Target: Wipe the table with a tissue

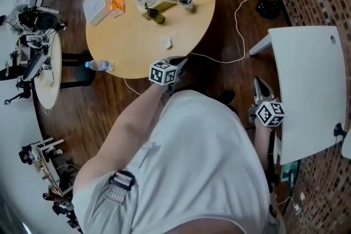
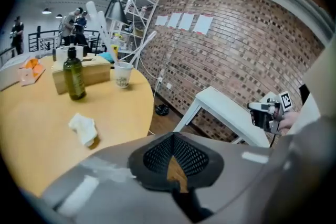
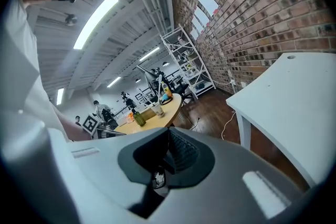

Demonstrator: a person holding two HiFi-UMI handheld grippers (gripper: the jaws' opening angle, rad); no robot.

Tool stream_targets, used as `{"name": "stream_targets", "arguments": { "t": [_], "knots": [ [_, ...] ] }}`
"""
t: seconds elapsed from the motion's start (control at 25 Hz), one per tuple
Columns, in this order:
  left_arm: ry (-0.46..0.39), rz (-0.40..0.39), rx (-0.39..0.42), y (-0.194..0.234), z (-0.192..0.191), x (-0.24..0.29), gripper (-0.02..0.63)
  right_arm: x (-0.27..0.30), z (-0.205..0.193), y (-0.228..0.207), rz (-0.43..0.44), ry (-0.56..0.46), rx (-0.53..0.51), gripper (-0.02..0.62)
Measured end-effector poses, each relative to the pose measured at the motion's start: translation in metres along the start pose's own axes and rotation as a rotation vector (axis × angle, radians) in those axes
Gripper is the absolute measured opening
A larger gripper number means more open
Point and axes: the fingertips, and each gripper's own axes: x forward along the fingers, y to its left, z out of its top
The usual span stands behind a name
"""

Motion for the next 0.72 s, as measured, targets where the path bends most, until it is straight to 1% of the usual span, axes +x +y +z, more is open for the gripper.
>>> {"name": "stream_targets", "arguments": {
  "t": [0.12,0.2,0.24,0.28,0.32,0.4,0.48,0.52,0.56,0.6,0.68,0.72],
  "knots": [
    [0.024,0.028,-0.042,0.030,-0.012,-0.007,0.006,0.017,0.004,0.007,0.001,0.009,-0.005,0.009],
    [0.048,0.067,-0.061,0.051,-0.020,-0.011,0.006,0.028,0.010,0.012,-0.009,0.013,-0.010,0.008],
    [0.053,0.099,-0.067,0.064,-0.022,-0.013,0.017,0.033,0.013,0.017,-0.012,0.013,-0.015,0.009],
    [0.054,0.134,-0.066,0.076,-0.022,-0.015,0.051,0.038,0.016,0.022,-0.012,0.015,-0.021,0.008],
    [0.055,0.168,-0.052,0.088,-0.020,-0.018,0.065,0.043,0.018,0.027,-0.011,0.018,-0.027,0.008],
    [0.071,0.219,0.022,0.109,-0.014,-0.021,0.092,0.053,0.021,0.035,-0.014,0.030,-0.033,0.009],
    [0.106,0.249,0.104,0.130,-0.009,-0.022,0.128,0.063,0.023,0.042,-0.029,0.040,-0.028,0.009],
    [0.125,0.263,0.114,0.141,-0.007,-0.021,0.138,0.067,0.024,0.044,-0.039,0.042,-0.023,0.008],
    [0.140,0.277,0.091,0.152,-0.006,-0.019,0.140,0.071,0.024,0.046,-0.047,0.043,-0.018,0.009],
    [0.148,0.288,0.036,0.162,-0.004,-0.018,0.138,0.075,0.025,0.049,-0.056,0.045,-0.017,0.008],
    [0.147,0.291,-0.108,0.174,0.002,-0.016,0.138,0.082,0.024,0.056,-0.073,0.049,-0.018,0.009],
    [0.147,0.288,-0.161,0.178,0.004,-0.015,0.138,0.085,0.024,0.060,-0.082,0.050,-0.016,0.009]
  ]
}}
